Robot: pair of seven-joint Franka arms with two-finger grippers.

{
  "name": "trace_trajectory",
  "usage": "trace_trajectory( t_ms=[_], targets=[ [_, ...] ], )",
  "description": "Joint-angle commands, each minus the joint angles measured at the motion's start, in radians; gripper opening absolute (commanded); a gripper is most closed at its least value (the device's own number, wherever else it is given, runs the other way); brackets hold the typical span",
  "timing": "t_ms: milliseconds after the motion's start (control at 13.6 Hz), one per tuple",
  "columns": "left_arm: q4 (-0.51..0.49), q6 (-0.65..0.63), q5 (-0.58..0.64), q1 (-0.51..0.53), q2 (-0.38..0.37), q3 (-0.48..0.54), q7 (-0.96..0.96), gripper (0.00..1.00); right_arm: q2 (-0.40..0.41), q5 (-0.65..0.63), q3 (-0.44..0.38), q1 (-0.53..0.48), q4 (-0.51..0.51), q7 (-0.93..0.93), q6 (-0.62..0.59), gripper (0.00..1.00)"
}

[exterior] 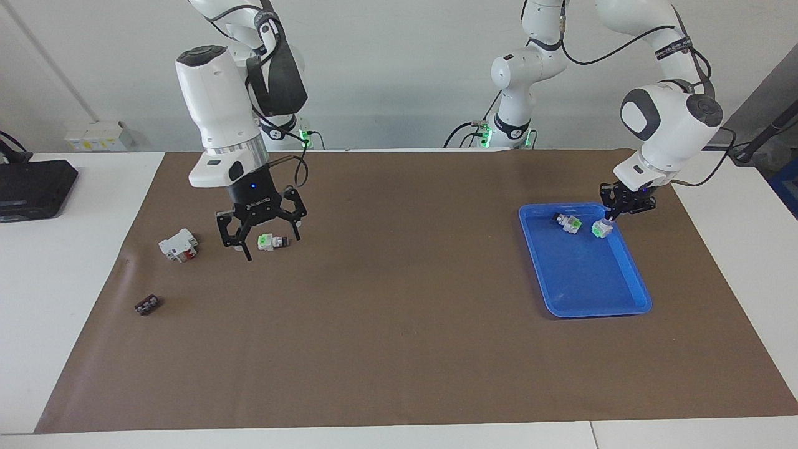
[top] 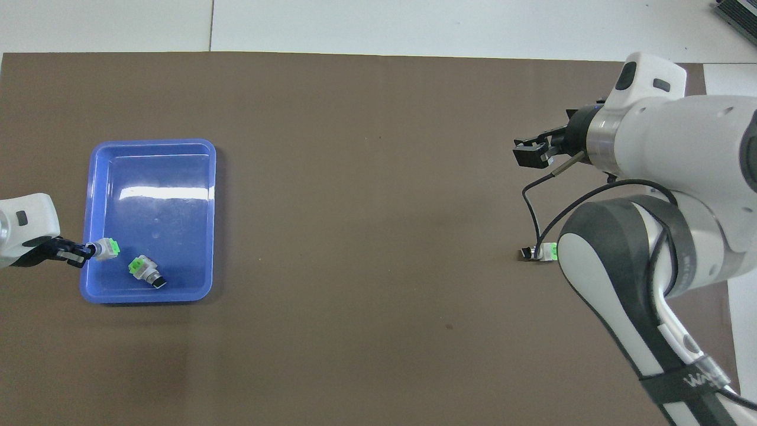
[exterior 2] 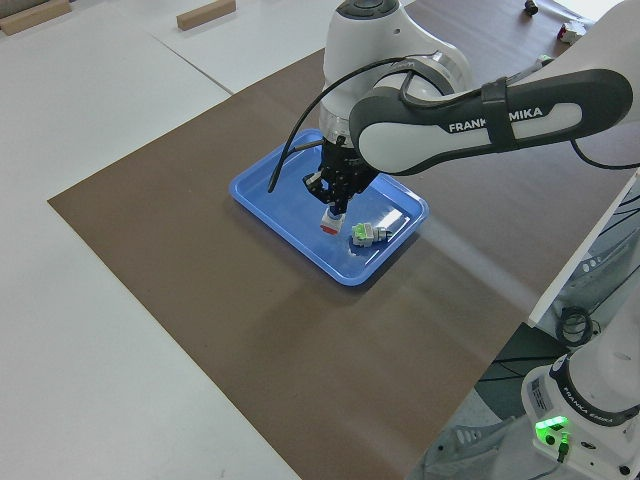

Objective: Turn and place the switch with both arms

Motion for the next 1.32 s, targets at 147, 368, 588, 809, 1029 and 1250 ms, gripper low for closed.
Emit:
trace_trajectory(
  t_ms=[147,368,588,809,1029,1250],
  targets=[
    [0.106,-0.069,0.019,-0.014,0.006,-0.012,-0.023,0.65,-0.091,-0.054,-0.06,-0.019,0.066,0.241,-0.308,1.0],
    [0.328,-0.253,0.019,-0.089,0.061,-0.016,-0.192,0.65,-0.105,-0.038,-0.254,0.087,0.147,0.243,-0.469,1.0],
    [0.471,-0.406,0.019,-0.207,0.083,-0.018,-0.384,0.65,-0.087,-0.025,-0.285,0.075,0.241,0.307,-0.65,1.0],
    [0.525,-0.466,0.019,-0.336,0.082,-0.019,-0.581,0.64,-0.111,0.013,-0.309,0.072,0.193,0.336,-0.66,1.0],
    [0.649,-0.583,0.02,-0.355,0.086,-0.019,-0.598,0.7,-0.133,0.018,-0.313,0.077,0.159,0.326,-0.663,1.0],
    [0.744,-0.675,0.014,-0.342,0.095,-0.015,-0.597,0.82,-0.136,0.005,-0.307,0.089,0.162,0.318,-0.671,1.0]
  ],
)
